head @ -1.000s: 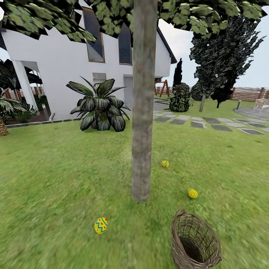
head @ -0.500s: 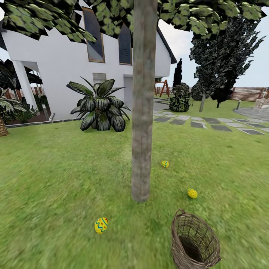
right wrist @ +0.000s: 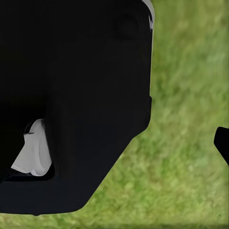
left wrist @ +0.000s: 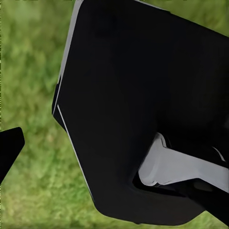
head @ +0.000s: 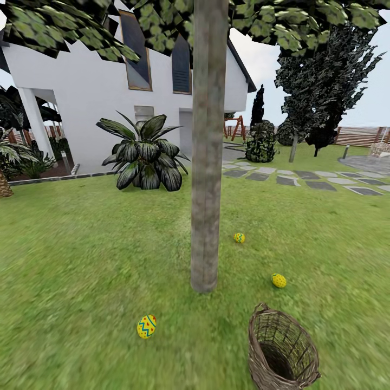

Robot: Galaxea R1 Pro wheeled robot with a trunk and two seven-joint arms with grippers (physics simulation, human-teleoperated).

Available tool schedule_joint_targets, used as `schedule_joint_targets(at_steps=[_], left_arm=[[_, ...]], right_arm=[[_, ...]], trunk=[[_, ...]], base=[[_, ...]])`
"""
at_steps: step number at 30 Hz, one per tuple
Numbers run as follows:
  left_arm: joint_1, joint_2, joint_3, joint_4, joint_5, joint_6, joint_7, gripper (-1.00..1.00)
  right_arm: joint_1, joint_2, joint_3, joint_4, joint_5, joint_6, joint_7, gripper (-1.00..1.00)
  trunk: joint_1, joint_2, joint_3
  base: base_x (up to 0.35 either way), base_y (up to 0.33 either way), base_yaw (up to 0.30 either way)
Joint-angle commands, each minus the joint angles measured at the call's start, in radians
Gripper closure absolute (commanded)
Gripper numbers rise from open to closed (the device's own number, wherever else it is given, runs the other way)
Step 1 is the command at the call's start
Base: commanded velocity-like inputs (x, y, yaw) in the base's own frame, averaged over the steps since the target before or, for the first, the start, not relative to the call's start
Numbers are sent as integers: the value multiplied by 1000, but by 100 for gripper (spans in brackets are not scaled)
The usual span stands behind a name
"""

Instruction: Take the three Easter eggs out of the wicker basket on the lawn in the garden, then place them on the lawn next to a single tree (choose any tree) so that all three eggs are next to the same tree and none are left in the basket.

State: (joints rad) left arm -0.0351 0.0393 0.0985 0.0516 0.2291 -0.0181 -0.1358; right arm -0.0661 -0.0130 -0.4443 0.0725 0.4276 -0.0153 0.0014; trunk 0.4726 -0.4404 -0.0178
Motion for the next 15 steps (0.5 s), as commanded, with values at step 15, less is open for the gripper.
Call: schedule_joint_targets(at_steps=[15], left_arm=[[-2,1,7,4,4,-2,-5,-100]], right_arm=[[-1,-1,-8,3,9,-2,0,-100]], trunk=[[1,-2,-2]], base=[[0,0,0]])
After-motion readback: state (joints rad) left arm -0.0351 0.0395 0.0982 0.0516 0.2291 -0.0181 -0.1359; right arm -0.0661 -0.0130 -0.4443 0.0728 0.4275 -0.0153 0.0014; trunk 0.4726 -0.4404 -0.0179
